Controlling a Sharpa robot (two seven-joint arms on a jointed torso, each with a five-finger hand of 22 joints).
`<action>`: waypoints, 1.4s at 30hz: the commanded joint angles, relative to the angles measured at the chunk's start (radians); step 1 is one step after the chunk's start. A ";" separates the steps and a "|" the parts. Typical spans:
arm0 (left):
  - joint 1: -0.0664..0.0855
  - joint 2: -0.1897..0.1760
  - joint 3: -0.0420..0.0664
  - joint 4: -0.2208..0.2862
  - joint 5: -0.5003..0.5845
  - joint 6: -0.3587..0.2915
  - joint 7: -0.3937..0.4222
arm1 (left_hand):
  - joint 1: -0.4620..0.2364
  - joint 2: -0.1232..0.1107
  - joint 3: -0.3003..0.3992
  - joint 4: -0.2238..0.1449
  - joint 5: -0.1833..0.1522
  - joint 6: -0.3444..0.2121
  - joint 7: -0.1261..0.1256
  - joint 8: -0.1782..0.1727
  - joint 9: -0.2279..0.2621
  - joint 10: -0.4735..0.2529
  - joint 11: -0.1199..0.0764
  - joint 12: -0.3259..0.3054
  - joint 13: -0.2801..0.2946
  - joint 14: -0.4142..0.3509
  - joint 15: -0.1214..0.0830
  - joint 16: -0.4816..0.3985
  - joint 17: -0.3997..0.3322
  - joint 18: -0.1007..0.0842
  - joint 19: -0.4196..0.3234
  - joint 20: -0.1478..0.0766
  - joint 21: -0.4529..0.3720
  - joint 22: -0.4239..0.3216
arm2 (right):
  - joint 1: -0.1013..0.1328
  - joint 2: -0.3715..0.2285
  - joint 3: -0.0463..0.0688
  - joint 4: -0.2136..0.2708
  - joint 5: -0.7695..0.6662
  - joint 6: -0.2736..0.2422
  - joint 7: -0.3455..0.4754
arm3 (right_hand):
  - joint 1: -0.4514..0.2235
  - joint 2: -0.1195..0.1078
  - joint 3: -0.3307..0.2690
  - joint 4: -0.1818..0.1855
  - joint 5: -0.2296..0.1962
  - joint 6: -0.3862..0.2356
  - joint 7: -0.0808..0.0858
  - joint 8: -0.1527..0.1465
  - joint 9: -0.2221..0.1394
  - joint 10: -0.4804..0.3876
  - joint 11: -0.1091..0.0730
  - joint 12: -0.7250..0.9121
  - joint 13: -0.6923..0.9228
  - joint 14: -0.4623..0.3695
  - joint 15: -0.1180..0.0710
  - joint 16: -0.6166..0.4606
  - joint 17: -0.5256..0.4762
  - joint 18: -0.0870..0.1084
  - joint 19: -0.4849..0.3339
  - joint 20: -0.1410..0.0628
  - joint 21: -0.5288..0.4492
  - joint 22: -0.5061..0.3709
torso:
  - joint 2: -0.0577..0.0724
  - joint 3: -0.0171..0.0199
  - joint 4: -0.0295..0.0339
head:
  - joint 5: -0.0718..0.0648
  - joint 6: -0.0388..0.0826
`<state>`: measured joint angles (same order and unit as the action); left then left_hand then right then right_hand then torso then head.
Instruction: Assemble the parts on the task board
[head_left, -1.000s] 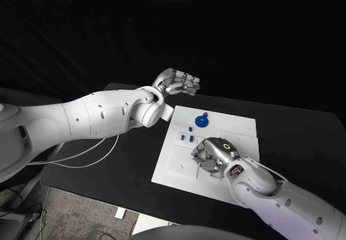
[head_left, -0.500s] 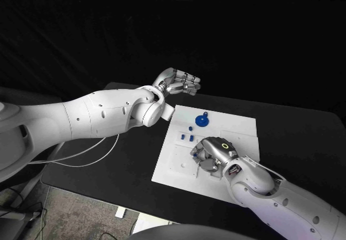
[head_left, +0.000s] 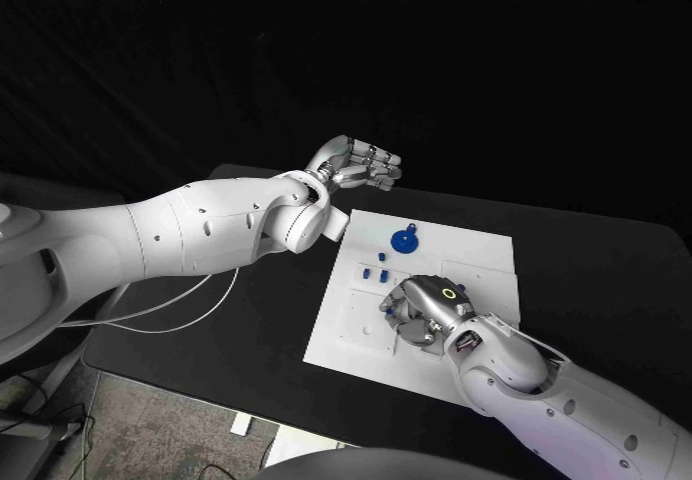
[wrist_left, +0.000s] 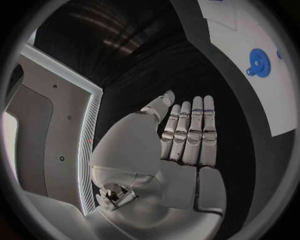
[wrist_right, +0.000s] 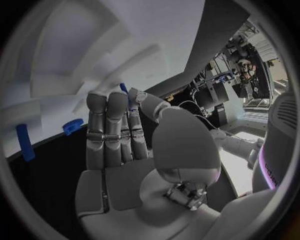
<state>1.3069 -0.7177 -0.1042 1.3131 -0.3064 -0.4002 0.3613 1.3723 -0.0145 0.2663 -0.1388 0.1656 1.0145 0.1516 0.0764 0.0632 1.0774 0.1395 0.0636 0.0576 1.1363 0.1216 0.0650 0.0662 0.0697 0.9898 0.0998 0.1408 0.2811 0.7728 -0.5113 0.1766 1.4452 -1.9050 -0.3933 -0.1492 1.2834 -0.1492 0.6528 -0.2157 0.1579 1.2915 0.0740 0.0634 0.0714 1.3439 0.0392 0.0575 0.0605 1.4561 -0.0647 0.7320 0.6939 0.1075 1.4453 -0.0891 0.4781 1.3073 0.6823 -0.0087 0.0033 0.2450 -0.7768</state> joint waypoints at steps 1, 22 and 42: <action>-0.001 0.002 0.001 0.001 -0.004 0.004 0.006 | 0.000 -0.007 0.000 0.005 0.001 -0.003 0.001 -0.002 0.000 -0.005 0.004 0.000 0.000 -0.005 0.004 -0.004 -0.001 0.004 -0.007 0.003 -0.001 0.001 | -0.004 -0.002 -0.003 0.004 -0.011 -0.013 -0.009 | 0.000 0.014 0.005 -0.001 0.000 0.007 -0.002 0.001 0.002 0.028 -0.017 0.002 0.002 -0.001 -0.005 0.006 -0.001 0.011 0.005 -0.001 -0.003 0.043 | 0.000 0.0004 0.0005 | 0.000 0.000; -0.002 0.001 0.001 0.000 -0.004 0.004 0.006 | 0.002 -0.005 -0.001 0.004 0.001 -0.005 0.002 -0.001 0.000 -0.007 0.005 0.000 0.000 -0.006 0.004 -0.004 -0.001 0.004 -0.007 0.003 -0.006 0.010 | -0.004 -0.004 -0.003 0.002 -0.007 -0.034 -0.011 | 0.000 0.011 0.010 0.000 -0.004 0.007 -0.002 0.001 0.002 0.028 -0.017 0.002 0.002 -0.001 -0.005 0.008 -0.004 0.011 0.006 -0.001 -0.002 0.044 | 0.000 -0.0002 -0.0006 | 0.001 0.001; -0.002 0.002 0.001 0.000 -0.005 0.005 0.005 | 0.002 -0.005 -0.001 0.004 0.001 -0.005 0.002 -0.001 0.000 -0.007 0.005 0.000 0.000 -0.006 0.004 -0.004 -0.001 0.004 -0.007 0.003 -0.006 0.010 | -0.004 0.010 -0.005 -0.009 0.002 -0.022 -0.007 | 0.000 0.012 0.009 0.002 -0.007 0.007 -0.001 0.001 0.002 0.027 -0.017 0.002 0.002 -0.001 -0.005 0.009 -0.007 0.010 0.006 -0.001 -0.005 0.043 | 0.000 0.0003 -0.0001 | 0.001 0.000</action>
<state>1.3047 -0.7180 -0.1042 1.3121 -0.3083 -0.4000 0.3603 1.3723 -0.0145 0.2663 -0.1389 0.1656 1.0145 0.1516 0.0764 0.0632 1.0738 0.1432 0.0636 0.0576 1.1325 0.1254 0.0650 0.0662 0.0696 0.9862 0.1034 0.1408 0.2897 0.7690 -0.5029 0.1722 1.4360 -1.9015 -0.4249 -0.1583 1.2863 -0.1463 0.6585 -0.2153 0.1539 1.2915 0.0740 0.0634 0.0717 1.3470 0.0423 0.0569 0.0608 1.4597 -0.0640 0.7366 0.6875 0.1049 1.4451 -0.0889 0.4781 1.3078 0.6824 -0.0090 0.0034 0.2449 -0.7772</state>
